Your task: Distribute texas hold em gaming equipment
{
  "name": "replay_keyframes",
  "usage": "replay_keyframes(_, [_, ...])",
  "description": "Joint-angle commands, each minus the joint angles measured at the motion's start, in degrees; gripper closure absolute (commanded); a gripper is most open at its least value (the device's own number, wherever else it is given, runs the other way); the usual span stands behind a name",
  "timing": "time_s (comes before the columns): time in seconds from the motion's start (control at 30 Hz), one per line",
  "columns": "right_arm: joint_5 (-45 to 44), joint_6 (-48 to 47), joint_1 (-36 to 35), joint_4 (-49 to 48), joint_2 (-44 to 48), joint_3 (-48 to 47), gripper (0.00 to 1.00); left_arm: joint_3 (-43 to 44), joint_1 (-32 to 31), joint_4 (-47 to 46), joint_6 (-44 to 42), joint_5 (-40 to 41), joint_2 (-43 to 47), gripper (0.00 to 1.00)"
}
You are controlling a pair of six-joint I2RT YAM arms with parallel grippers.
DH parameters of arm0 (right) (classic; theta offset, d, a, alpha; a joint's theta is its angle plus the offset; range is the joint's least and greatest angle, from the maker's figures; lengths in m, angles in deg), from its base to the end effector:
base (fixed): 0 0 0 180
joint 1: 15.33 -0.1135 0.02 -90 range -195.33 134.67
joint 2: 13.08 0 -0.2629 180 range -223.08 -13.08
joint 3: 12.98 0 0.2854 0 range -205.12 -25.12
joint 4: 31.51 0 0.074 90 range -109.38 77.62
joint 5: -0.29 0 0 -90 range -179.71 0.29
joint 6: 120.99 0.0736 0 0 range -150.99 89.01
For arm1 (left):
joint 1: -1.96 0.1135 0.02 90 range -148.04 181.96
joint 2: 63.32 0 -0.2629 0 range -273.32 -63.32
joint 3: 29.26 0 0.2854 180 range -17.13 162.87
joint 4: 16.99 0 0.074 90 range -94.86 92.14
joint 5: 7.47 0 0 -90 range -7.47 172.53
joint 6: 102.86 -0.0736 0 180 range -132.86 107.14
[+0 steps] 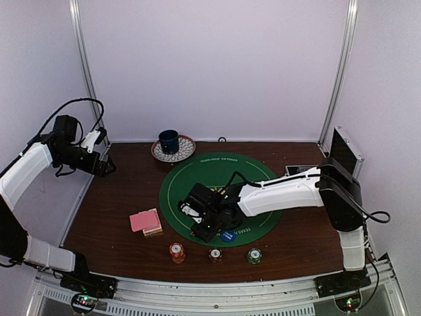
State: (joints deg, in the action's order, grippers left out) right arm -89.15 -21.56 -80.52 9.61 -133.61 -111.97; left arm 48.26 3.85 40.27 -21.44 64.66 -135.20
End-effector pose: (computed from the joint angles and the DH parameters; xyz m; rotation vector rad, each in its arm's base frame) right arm 0.2036 0.4422 0.1041 -1.2833 2.4188 0.4143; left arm 0.3123 -0.0123 0.2785 0.2748 2.4203 -0.3036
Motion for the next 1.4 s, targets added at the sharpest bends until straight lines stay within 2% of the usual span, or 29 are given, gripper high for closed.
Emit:
replay_keyframes(0.0, [-4.50, 0.59, -0.21, 0.29, 3.77, 1.93, 0.58, 1.59, 0.35, 0.18, 0.41, -1.13, 0.77, 0.02])
replay_keyframes(0.3, [-3.21, 1.85, -0.69, 0.55, 6.37, 6.64, 0.57, 2.11, 0.39, 1.28, 0.49, -2.36, 1.01, 0.02])
replay_keyframes(0.7, [-3.31, 1.52, -1.61, 0.15, 2.26, 4.68, 0.74, 3.20, 0.39, 2.11, 0.76, -3.55, 0.80, 0.03])
replay_keyframes(1.07, [-5.60, 2.08, -1.96, 0.50, -3.54, -0.80, 0.83, 3.51, 0.37, 2.16, 0.76, -3.47, 0.72, 0.02])
replay_keyframes(1.37, [-10.18, 2.69, -0.94, 2.79, -11.19, -13.06, 0.83, 3.99, 0.39, 2.40, 0.76, -3.82, 0.38, 0.02])
